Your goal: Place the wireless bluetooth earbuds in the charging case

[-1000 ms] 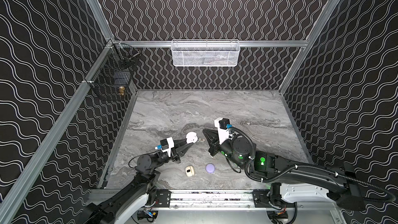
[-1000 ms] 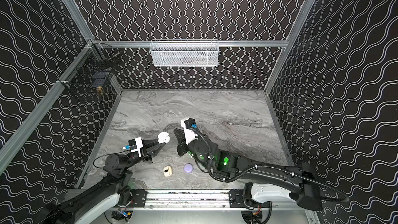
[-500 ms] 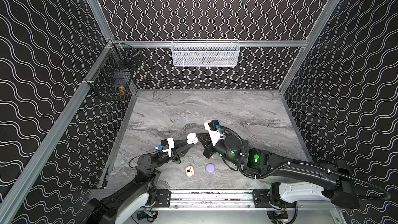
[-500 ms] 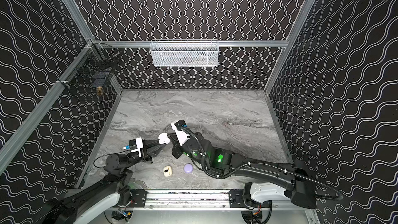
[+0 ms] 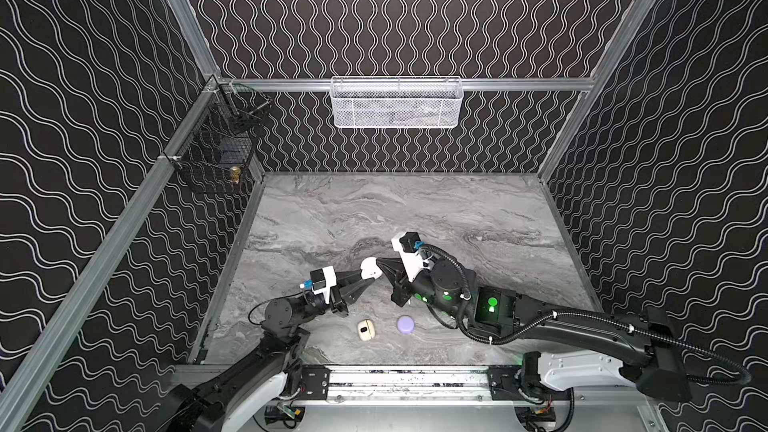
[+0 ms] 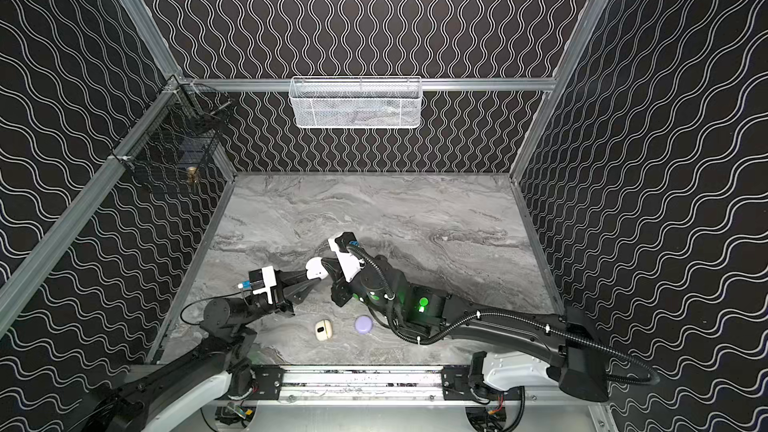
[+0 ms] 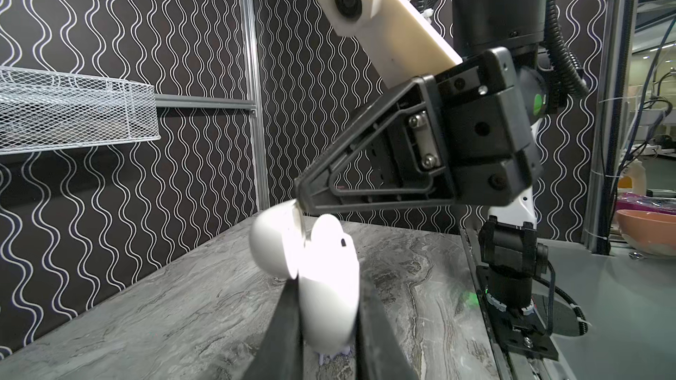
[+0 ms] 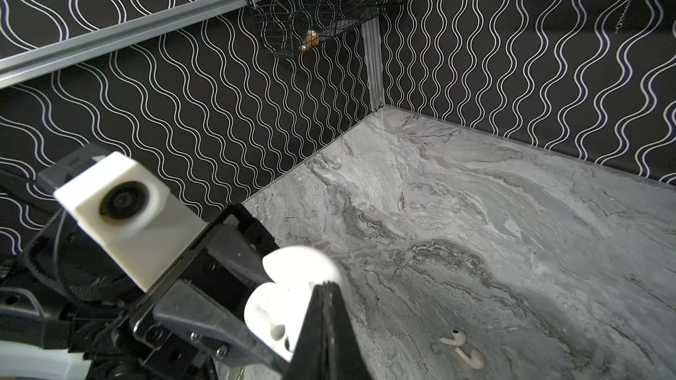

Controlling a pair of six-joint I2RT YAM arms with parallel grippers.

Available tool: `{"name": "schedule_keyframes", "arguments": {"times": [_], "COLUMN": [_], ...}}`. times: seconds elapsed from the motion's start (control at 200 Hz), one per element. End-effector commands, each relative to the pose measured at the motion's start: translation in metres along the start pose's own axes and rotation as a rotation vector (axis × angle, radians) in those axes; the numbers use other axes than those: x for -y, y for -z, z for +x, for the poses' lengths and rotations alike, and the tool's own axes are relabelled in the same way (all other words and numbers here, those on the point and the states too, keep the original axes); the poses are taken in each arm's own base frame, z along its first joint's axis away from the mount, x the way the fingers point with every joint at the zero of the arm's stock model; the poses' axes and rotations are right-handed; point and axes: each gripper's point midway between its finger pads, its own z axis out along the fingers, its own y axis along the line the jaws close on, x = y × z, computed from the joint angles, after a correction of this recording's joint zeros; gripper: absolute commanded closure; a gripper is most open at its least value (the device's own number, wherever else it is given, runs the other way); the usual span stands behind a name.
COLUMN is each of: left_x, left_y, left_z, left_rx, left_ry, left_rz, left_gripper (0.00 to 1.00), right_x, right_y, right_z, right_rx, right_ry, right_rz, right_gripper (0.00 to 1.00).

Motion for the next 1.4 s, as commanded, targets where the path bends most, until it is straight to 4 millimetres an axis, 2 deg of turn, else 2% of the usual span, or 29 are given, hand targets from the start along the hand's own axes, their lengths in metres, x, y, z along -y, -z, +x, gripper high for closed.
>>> {"name": "schedule_keyframes", "arguments": {"times": [0.0,0.235,0.32,0.38,0.465,0.536,0.556,0.651,0.761,0.876,0.991,1.191,1.396], "left_x": [0.002,-0.001,-0.009,-0.015,-0.025,-0.034,-0.036,-0.049,-0.051,-0.046,-0.042,-0.039,-0.038], "left_y": [0.0,0.0,0.001,0.003,0.005,0.008,0.009,0.014,0.015,0.011,0.01,0.008,0.007], "left_z": [-0.013,-0.011,-0.005,0.0,0.006,0.011,0.013,0.021,0.022,0.019,0.015,0.015,0.013], "left_rx": [0.044,0.044,0.029,0.013,-0.009,-0.031,-0.04,-0.078,-0.089,-0.092,-0.072,-0.077,-0.068], "left_ry": [-0.034,-0.032,-0.019,-0.011,0.001,0.011,0.015,0.026,0.018,0.008,0.0,-0.003,-0.005], "left_rz": [0.005,-0.009,-0.057,-0.095,-0.152,-0.21,-0.225,-0.303,-0.319,-0.284,-0.257,-0.236,-0.23], "left_gripper": [1.0,1.0,1.0,1.0,1.0,1.0,1.0,1.0,1.0,1.0,1.0,1.0,1.0], "right_x": [0.003,0.014,0.035,0.057,0.092,0.123,0.132,0.155,0.153,0.148,0.147,0.141,0.131], "right_y": [0.005,0.026,0.033,0.035,0.029,0.018,0.013,0.001,-0.012,-0.021,-0.021,-0.018,-0.015], "right_z": [0.002,-0.017,-0.016,-0.01,0.013,0.043,0.057,0.101,0.142,0.177,0.203,0.227,0.242], "right_rx": [-0.012,0.052,0.077,0.083,0.043,-0.019,-0.052,-0.166,-0.313,-0.452,-0.557,-0.643,-0.759], "right_ry": [-0.015,-0.061,-0.093,-0.128,-0.214,-0.302,-0.34,-0.416,-0.419,-0.398,-0.367,-0.354,-0.289], "right_rz": [0.01,0.053,0.153,0.242,0.33,0.368,0.379,0.436,0.444,0.469,0.514,0.517,0.549], "right_gripper": [0.97,0.88,0.83,0.8,0.78,0.77,0.77,0.75,0.69,0.6,0.56,0.5,0.5]}}
